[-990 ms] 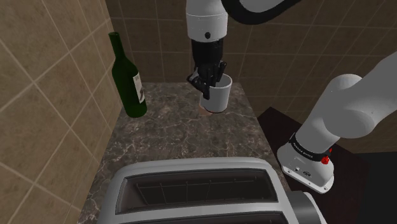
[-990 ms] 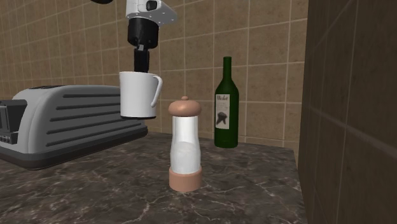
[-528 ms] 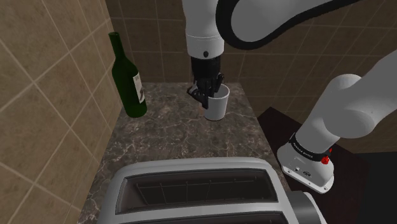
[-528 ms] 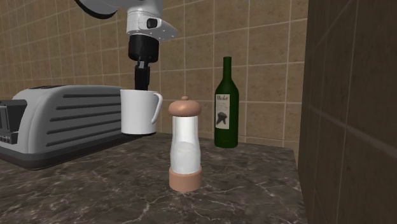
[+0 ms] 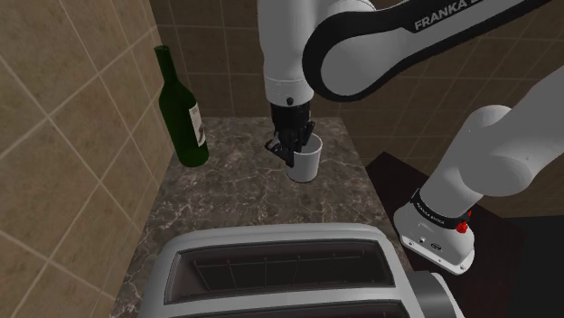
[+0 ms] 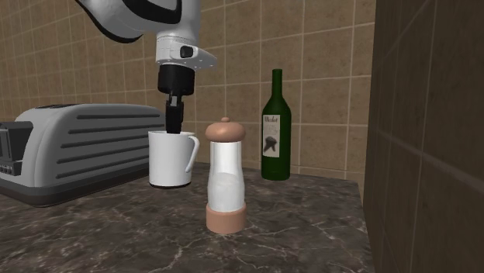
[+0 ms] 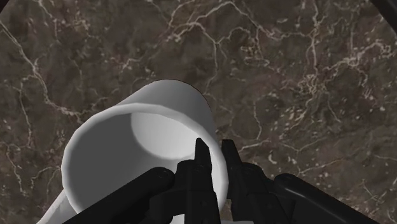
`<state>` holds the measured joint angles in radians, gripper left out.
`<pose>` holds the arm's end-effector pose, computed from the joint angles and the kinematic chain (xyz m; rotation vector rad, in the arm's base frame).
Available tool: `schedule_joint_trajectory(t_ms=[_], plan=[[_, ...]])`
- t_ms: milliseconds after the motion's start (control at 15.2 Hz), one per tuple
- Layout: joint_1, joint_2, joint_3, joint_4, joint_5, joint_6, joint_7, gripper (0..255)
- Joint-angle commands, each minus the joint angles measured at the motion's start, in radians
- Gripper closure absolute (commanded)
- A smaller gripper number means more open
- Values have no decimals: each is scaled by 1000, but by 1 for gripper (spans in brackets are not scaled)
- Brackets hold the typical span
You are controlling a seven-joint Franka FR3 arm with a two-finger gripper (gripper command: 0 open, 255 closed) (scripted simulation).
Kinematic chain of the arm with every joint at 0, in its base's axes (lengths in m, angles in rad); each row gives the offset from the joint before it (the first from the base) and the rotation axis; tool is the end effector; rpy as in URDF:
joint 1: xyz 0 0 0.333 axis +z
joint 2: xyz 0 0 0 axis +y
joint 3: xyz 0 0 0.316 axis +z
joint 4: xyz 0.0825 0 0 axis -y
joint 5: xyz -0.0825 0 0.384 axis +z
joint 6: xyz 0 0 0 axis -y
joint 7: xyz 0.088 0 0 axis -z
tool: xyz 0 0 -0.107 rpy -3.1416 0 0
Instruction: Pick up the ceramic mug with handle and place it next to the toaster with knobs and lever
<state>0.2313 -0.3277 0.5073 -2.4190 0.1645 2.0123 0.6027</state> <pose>0.3130 0.3007 0.4072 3.0612 0.0383 -0.1228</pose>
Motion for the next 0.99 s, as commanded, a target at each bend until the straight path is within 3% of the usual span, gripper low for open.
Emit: schedule_joint_trajectory(t_ms=[0, 462, 924], plan=[[0, 13, 6, -17, -2, 30, 4, 255], [-6, 70, 26, -67, -16, 134, 21, 255], [-6, 70, 26, -67, -16, 134, 21, 255]])
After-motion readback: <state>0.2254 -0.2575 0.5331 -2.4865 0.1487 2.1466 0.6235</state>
